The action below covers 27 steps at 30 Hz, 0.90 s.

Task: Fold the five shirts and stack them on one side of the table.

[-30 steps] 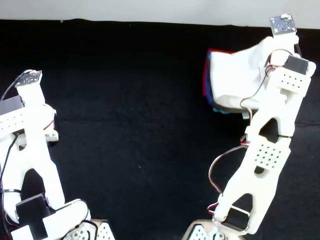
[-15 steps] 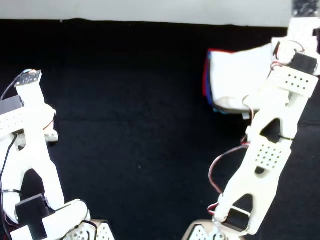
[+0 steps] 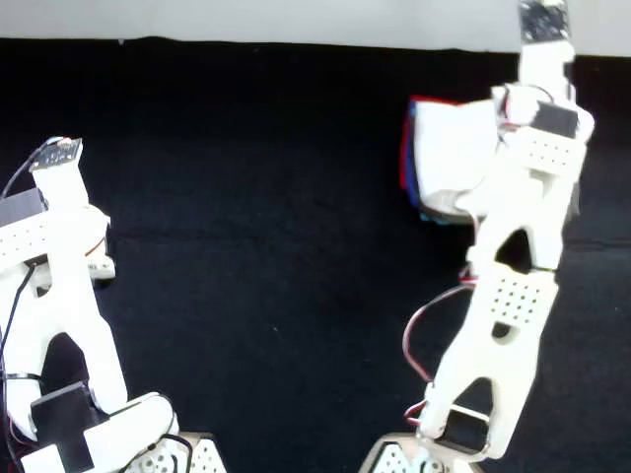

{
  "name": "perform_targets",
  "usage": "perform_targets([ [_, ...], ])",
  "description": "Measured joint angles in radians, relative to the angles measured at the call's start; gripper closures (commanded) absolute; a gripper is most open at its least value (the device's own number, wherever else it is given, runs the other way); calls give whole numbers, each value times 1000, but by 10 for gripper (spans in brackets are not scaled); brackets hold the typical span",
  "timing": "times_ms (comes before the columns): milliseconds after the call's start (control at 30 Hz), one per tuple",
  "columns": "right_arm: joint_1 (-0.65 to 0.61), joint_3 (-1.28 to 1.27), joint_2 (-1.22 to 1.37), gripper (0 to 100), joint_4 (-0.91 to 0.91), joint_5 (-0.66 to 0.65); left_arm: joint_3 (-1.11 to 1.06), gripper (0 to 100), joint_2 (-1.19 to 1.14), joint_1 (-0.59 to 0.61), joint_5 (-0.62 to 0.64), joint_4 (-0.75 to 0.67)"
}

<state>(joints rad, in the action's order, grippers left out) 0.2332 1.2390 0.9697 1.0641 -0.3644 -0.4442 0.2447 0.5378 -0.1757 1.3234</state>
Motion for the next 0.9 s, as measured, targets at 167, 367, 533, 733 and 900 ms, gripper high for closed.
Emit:
perform_targets([
  [167, 71, 0, 104, 993, -118, -2, 0, 990, 0, 0, 0, 0],
  [367, 72, 3, 147, 993, -138, -6, 0, 990, 0, 0, 0, 0],
  [533, 72, 118, 149, 990, -117, -6, 0, 990, 0, 0, 0, 0],
  [733, 68, 348, 97, 989, 95, -6, -5, 990, 38, 0, 0, 38],
  [900, -3, 405, 41, 989, 367, -6, -87, 990, 226, 0, 0, 29],
])
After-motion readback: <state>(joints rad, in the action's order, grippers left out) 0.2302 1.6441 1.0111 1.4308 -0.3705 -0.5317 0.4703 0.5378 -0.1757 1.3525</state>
